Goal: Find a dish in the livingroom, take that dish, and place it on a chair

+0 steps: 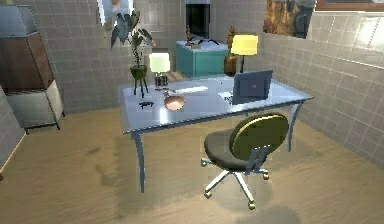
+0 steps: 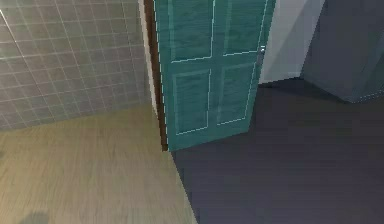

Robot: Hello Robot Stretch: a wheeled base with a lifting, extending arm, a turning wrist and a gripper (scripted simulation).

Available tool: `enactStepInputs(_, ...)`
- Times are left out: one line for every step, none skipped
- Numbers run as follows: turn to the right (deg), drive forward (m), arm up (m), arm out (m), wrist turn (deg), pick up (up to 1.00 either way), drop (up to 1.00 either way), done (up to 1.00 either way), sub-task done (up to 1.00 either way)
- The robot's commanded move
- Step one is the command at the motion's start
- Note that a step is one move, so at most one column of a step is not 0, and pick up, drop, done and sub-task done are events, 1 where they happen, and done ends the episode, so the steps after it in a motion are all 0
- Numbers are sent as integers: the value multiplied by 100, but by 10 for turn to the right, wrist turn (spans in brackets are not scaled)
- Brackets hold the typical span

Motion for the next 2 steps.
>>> enactStepInputs(0,5,0,0,0,0,0,0,0)
enactStepInputs(-90,0,0,0,0,0,0,0,0)
